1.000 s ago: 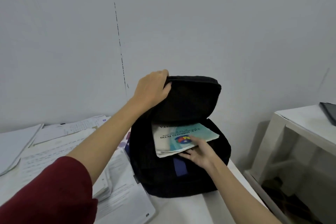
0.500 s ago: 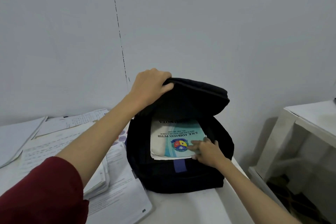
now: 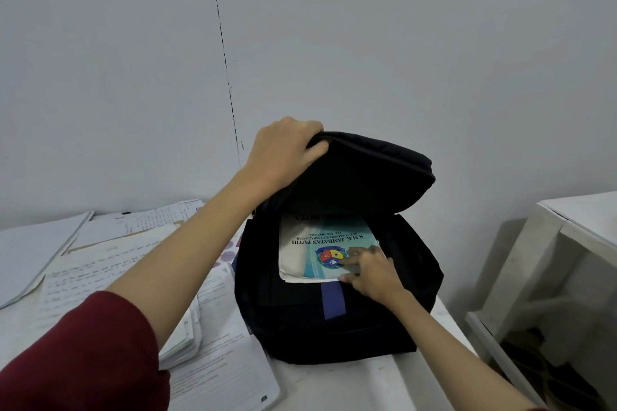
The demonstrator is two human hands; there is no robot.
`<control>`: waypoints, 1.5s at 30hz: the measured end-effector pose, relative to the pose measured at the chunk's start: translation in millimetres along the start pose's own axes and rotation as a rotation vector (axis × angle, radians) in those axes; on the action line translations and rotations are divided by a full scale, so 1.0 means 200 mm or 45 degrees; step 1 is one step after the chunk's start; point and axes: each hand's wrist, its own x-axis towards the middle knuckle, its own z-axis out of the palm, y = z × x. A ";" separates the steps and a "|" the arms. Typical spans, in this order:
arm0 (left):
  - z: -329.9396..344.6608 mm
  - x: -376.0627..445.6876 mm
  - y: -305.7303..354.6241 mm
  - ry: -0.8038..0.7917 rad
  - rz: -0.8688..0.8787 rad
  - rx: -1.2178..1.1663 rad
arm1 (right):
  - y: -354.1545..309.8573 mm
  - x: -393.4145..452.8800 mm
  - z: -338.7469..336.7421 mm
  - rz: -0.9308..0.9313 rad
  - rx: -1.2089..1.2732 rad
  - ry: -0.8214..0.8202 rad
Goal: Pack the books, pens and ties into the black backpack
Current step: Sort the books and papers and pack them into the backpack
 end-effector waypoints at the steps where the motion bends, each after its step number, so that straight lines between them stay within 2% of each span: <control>1: 0.00 0.00 0.01 -0.001 0.003 -0.006 | -0.01 0.01 0.01 0.004 -0.047 -0.019; 6: 0.02 -0.01 0.01 0.012 0.013 -0.034 | -0.08 0.06 0.10 0.046 -0.190 0.048; 11: 0.03 -0.04 0.00 0.029 0.008 -0.049 | -0.03 0.05 0.04 0.040 0.062 0.096; 18: 0.04 -0.06 0.01 0.011 0.018 -0.065 | 0.17 0.09 0.08 0.077 0.259 0.203; 23: 0.06 -0.07 0.02 -0.021 0.001 -0.049 | 0.17 0.08 0.10 0.043 0.178 0.298; 26: 0.09 -0.10 0.01 -0.048 -0.007 -0.031 | 0.09 -0.01 0.04 -0.093 0.124 0.555; 29: 0.14 -0.18 -0.03 -0.094 -0.072 -0.016 | -0.04 -0.14 -0.05 -0.457 0.082 1.130; 31: 0.18 -0.27 -0.07 -0.203 -0.149 -0.099 | -0.17 -0.22 -0.11 -0.691 0.077 1.358; 33: 0.21 -0.40 -0.13 -0.430 -0.241 -0.269 | -0.30 -0.25 -0.17 -0.786 0.078 1.465; 36: 0.21 -0.65 -0.23 -0.837 -0.395 -0.597 | -0.45 -0.22 -0.15 -0.846 0.111 1.374; 38: 0.17 -0.85 -0.30 -0.887 -0.542 -0.807 | -0.55 -0.18 -0.07 -0.896 0.120 1.228; 41: 0.05 -1.17 -0.49 -0.586 -0.812 -0.854 | -0.77 -0.15 0.09 -0.967 0.175 1.039; 45: -0.20 -1.60 -0.79 -0.164 -1.191 -0.596 | -1.18 -0.16 0.30 -1.085 0.246 0.823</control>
